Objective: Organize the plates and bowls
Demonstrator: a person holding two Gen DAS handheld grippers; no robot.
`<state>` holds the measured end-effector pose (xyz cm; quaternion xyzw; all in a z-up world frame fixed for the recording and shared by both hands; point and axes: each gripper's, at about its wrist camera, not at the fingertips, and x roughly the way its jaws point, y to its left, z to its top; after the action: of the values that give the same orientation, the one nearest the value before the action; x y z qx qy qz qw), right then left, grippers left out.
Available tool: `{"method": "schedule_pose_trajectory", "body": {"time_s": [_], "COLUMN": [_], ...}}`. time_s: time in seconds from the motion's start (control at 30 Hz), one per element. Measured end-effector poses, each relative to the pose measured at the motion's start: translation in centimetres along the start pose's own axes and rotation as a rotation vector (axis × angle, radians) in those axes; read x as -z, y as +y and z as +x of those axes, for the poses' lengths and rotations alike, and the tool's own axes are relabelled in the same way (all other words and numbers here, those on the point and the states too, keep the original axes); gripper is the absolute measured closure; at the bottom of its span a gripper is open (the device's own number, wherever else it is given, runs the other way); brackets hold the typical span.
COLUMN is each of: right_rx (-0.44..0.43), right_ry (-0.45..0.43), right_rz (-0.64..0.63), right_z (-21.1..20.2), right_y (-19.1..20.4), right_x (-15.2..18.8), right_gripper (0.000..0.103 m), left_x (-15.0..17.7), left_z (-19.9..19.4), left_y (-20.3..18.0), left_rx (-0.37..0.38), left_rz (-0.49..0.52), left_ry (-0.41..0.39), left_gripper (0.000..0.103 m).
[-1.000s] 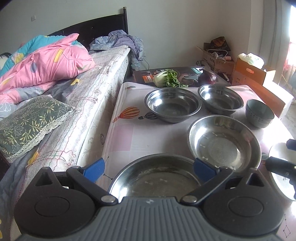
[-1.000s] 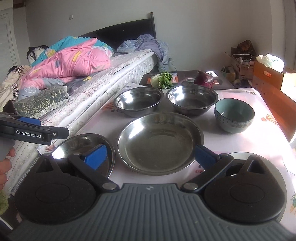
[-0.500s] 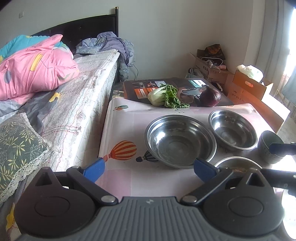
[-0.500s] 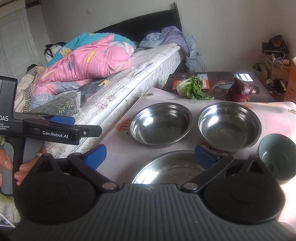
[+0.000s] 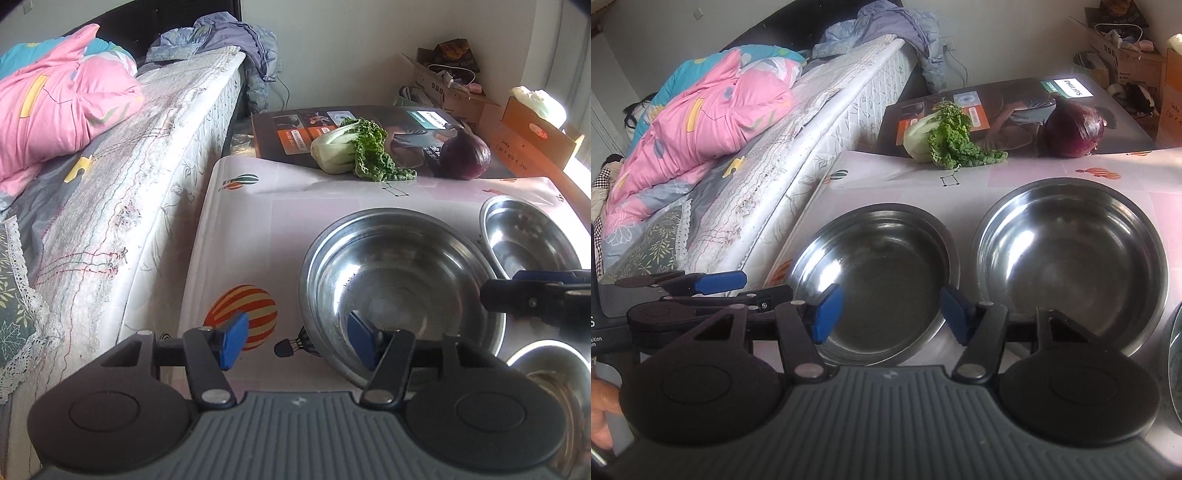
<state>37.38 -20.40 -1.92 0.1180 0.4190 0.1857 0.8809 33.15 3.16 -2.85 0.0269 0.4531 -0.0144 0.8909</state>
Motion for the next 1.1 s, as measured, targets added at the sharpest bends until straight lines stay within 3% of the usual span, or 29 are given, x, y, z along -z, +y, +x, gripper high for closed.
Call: {"method": "schedule_pose_trajectory", "body": {"time_s": [0.17, 0.43, 0.57, 0.83, 0.97, 1.1], "right_rx": [0.032, 0.044, 0.021, -0.002, 0.013, 0.022], "right_ry": [0.022, 0.068, 0.102, 0.129, 0.111, 0.098], "right_rz": [0.01, 0.029, 0.004, -0.088, -0.052, -0.012], "right_z": [1.3, 2.7, 3.2, 2.6, 2.9, 3.9], "right_y": [-0.6, -1.1, -0.1, 2.5, 1.7, 0.8], "right_x": [-0.1, 0.1, 0.7, 1.3, 0.1, -0.9], "right_gripper": [0.059, 0.074, 0.081, 0.082, 0.082, 0.082], "left_x": [-0.1, 0.3, 1.1, 2.6, 1.8, 1.1], "left_z": [1.5, 1.5, 0.8, -0.6, -0.3, 0.9], "left_y": [-0.8, -0.4, 0.2, 2.0, 2.8, 2.9], "left_rx": [-0.018, -0.023, -0.016, 0.04, 0.032, 0.028], "left_rz": [0.023, 0.028, 0.031, 0.001, -0.036, -0.058], "left_ry": [0.037, 0.072, 0.094, 0.135, 0.123, 0.127], "left_gripper": [0.065, 0.075, 0.075, 0.073, 0.061, 0.06]}}
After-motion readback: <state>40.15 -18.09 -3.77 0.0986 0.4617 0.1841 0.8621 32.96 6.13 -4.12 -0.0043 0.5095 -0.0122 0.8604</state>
